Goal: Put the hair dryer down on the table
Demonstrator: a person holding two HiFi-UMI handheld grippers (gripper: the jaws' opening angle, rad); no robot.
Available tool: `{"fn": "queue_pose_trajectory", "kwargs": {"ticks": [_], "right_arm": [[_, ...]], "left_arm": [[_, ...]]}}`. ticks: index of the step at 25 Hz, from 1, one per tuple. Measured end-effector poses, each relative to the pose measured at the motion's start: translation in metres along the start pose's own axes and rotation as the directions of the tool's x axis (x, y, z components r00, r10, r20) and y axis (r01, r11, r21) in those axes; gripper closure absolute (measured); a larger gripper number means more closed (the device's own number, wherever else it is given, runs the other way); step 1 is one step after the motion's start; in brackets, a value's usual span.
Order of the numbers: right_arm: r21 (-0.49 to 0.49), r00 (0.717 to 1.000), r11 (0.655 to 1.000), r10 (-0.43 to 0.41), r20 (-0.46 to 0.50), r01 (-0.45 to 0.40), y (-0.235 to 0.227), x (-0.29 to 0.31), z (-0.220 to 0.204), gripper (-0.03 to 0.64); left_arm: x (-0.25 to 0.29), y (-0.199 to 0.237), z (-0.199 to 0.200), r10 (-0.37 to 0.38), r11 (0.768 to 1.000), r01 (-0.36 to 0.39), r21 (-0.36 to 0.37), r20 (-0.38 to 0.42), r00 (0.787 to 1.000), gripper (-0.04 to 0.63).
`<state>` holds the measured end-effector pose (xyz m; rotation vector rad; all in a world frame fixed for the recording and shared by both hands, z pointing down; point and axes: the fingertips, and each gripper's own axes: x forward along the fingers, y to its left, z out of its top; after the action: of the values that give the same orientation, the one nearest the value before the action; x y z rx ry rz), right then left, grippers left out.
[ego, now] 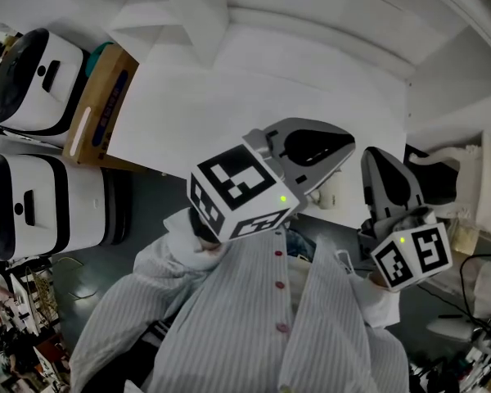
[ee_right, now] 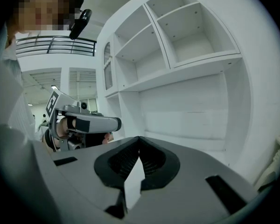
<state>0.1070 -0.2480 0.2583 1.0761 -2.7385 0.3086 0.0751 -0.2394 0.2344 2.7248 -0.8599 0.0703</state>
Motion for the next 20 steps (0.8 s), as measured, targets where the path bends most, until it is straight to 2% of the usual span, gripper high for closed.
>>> {"fn": "queue_pose_trajectory", "kwargs": {"ticks": [20], "right_arm": [[0.006, 0.999, 0.999, 0.042, -0.011, -0.042, 0.013, -0.009, -0.006, 0.606]], "left_arm": [[-0.001, 0.000, -0.007, 0.050, 0.998, -0.051, -0.042, -0.015, 0.999, 0.586]]}}
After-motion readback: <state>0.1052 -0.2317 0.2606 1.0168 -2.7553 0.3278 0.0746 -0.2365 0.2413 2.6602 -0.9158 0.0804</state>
